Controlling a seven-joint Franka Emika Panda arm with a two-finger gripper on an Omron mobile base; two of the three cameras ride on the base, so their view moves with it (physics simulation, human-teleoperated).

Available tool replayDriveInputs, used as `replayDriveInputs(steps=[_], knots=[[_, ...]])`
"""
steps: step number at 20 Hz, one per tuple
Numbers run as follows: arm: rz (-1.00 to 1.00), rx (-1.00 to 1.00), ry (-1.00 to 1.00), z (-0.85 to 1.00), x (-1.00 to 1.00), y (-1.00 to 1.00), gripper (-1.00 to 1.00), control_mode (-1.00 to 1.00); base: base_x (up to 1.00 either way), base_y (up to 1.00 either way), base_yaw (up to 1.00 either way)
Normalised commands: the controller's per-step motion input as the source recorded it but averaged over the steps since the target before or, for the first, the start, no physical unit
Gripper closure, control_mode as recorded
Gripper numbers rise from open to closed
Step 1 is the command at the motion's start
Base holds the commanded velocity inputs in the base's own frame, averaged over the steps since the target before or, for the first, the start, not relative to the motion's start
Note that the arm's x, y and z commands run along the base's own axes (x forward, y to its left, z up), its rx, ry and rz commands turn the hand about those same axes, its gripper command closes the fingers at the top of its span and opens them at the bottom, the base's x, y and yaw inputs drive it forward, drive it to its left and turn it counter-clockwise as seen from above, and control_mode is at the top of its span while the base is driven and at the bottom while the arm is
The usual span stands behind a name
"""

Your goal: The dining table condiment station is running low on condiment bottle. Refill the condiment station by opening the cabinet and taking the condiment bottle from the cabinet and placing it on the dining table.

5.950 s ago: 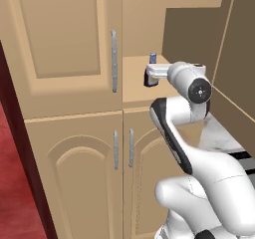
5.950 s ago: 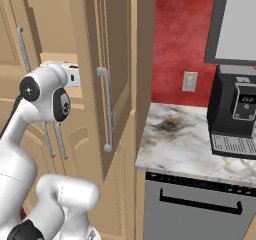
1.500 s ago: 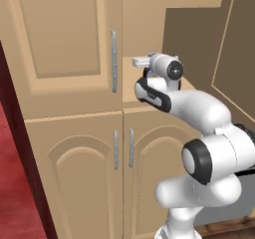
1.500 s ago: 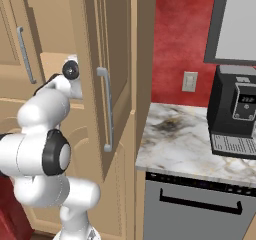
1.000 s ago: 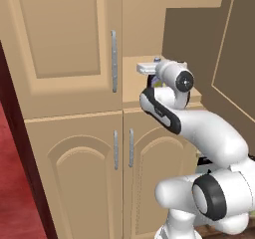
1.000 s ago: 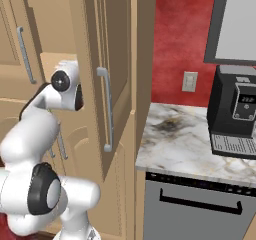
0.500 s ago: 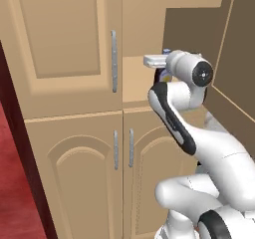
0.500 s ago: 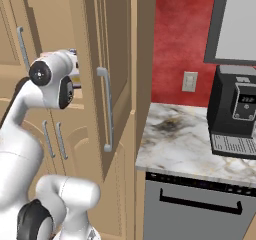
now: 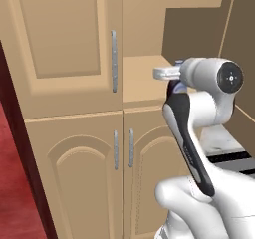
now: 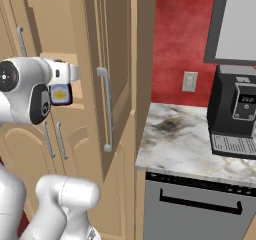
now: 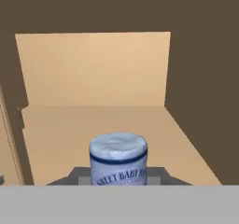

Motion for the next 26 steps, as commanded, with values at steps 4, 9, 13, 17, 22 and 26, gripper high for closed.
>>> replayDriveInputs(steps=[4, 9, 13, 17, 22, 26], knots=[[0.0, -0.05, 0.09, 0.0, -0.95, 0.0, 1.0, -1.0, 0.0, 0.0, 0.0], [0.0, 0.0, 0.0, 0.0, -0.43, 0.0, 1.0, -1.0, 0.0, 0.0, 0.0], [0.01, 0.0, 0.0, 0.0, 0.0, 0.03, 1.0, -1.0, 0.0, 0.0, 0.0], [0.0, 0.0, -0.01, 0.0, -0.14, 0.0, 1.0, -1.0, 0.0, 0.0, 0.0], [-0.02, 0.0, -0.03, 0.0, -0.28, 0.0, 1.0, 1.0, -0.51, 0.29, -0.13], [0.0, 0.0, 0.0, 0.0, 0.0, 0.0, 1.0, 1.0, -0.77, 0.82, -0.39]])
